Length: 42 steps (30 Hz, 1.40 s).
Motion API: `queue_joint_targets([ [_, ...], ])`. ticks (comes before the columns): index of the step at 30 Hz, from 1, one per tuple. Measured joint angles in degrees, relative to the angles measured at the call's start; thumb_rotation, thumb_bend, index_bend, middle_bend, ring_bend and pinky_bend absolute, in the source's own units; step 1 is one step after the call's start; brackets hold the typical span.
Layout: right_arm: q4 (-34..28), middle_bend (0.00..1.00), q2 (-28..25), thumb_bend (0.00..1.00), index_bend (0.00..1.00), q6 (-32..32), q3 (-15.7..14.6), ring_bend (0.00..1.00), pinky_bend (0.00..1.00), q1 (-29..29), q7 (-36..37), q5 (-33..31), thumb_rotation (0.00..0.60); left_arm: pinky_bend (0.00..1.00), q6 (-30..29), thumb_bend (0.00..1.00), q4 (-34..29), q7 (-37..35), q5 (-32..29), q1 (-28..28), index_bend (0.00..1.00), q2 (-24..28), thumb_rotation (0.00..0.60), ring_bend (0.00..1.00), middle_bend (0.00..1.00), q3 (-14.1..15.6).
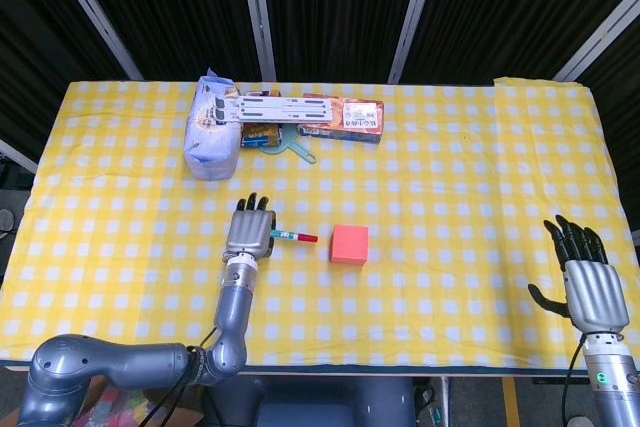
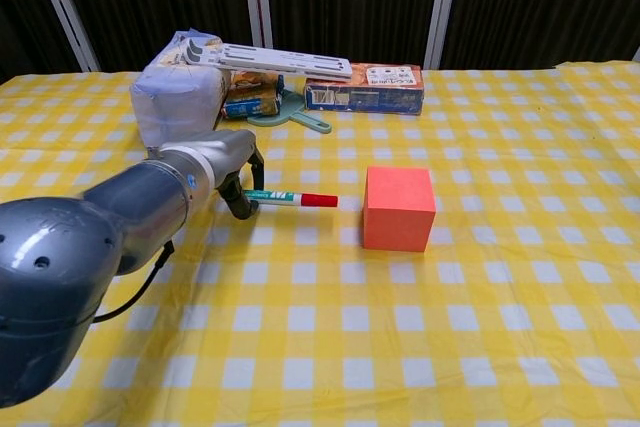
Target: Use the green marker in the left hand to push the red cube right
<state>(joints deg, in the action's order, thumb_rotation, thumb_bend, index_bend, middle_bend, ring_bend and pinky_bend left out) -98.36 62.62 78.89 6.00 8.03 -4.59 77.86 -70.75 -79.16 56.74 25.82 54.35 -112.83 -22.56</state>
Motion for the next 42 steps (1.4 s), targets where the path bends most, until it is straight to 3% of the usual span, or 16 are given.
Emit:
queue_joint_targets([
  [8,-0.04,0.00,-0.03,0.30,0.00,-0.30,0.05,0.00,0.00,0.04,0.05,-0.38,0.600,0.11,1.32,0.53,1.76,0.65,-0.66,2.43,0.57,-2.39,0.600,0.02,0.12,-0.63],
  [16,-0.24,0.00,-0.16,0.30,0.00,-0.59,0.03,0.00,0.00,0.07,-0.06,-0.75,0.600,0.11,2.57,0.53,5.33,2.64,-2.37,6.99,0.57,-6.50,0.600,0.02,0.12,-3.06],
  [32,-0.02,0.00,-0.33,0.30,0.00,-0.36,-0.13,0.00,0.00,-0.05,0.17,-0.26,0.600,0.12,5.43,0.53,18.25,3.81,-3.80,18.17,0.57,-16.23,0.600,0.02,0.12,-10.70],
  [36,-0.04,0.00,-0.40,0.30,0.00,-0.15,-0.13,0.00,0.00,-0.17,0.39,-0.18,0.600,0.12,4.92,0.53,18.81,3.65,-3.47,19.28,0.57,-16.92,0.600,0.02,0.12,-11.84],
  [42,-0.04,0.00,-0.47,0.30,0.00,0.15,-0.20,0.00,0.00,-0.37,0.53,0.01,0.600,0.12,3.49,0.53,16.54,5.09,-4.23,17.90,0.57,-15.92,0.600,0.02,0.12,-11.06],
])
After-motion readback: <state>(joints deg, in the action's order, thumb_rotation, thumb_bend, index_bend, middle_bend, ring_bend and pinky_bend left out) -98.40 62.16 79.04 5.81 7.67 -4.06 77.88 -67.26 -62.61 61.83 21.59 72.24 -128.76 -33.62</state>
